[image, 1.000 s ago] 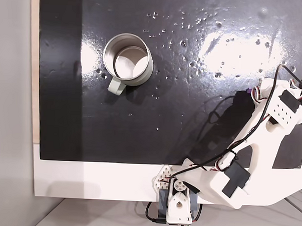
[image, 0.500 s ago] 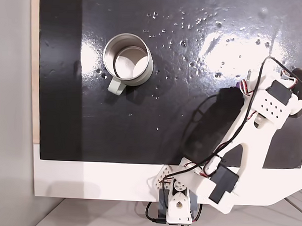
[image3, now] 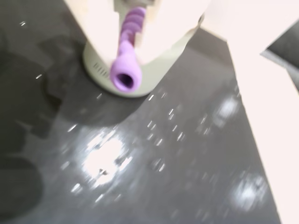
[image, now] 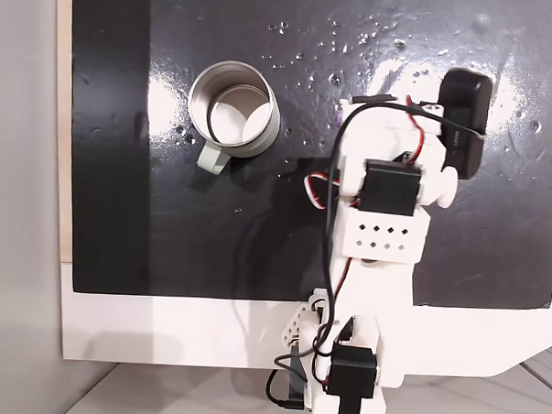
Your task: Grasp a pengrip and put it in the cup.
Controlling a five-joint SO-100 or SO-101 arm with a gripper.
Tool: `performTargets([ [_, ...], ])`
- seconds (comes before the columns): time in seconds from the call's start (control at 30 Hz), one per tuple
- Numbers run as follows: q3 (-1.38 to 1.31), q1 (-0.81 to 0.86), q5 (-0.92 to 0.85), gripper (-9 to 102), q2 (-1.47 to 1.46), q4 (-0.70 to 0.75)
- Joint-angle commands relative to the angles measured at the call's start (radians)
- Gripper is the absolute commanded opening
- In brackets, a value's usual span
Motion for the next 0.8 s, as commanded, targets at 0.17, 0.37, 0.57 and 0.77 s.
performTargets([
  [0.17,-0.190,-0.259,0.115,0,0.021,-0.040],
  [0.37,-0.135,-0.385,0.132,0,-0.003,-0.170],
  [0.57,-0.055,-0.491,0.061,0,-0.006,-0.238],
  [0.77,0.000,-0.548,0.041,0,-0.006,-0.261],
])
